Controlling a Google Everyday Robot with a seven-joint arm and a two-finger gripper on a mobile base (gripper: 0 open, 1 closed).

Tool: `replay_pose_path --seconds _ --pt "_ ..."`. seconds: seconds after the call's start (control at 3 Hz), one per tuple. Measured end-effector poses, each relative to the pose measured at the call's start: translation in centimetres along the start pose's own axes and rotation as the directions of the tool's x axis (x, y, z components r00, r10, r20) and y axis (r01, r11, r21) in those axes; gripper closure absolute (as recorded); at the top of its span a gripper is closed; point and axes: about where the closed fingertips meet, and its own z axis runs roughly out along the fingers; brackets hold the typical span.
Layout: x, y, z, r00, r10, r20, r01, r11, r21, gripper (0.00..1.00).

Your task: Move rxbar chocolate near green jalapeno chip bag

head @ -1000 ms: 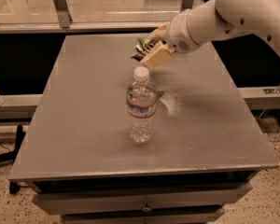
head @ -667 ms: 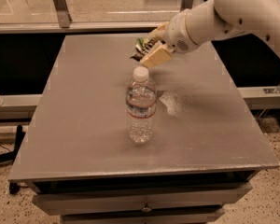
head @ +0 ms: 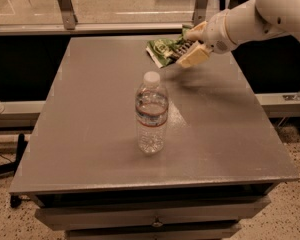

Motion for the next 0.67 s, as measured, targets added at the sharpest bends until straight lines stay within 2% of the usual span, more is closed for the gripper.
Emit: replay_pose_path --seconds 0.33,0.67 --pt "3.2 -3.6 -0.6 1.000 0.010 -0.010 -0.010 0.9988 0.047 1.00" --pt "4.8 -5.8 0.0 0.999 0.031 0.018 -0.033 0.9971 0.068 1.00"
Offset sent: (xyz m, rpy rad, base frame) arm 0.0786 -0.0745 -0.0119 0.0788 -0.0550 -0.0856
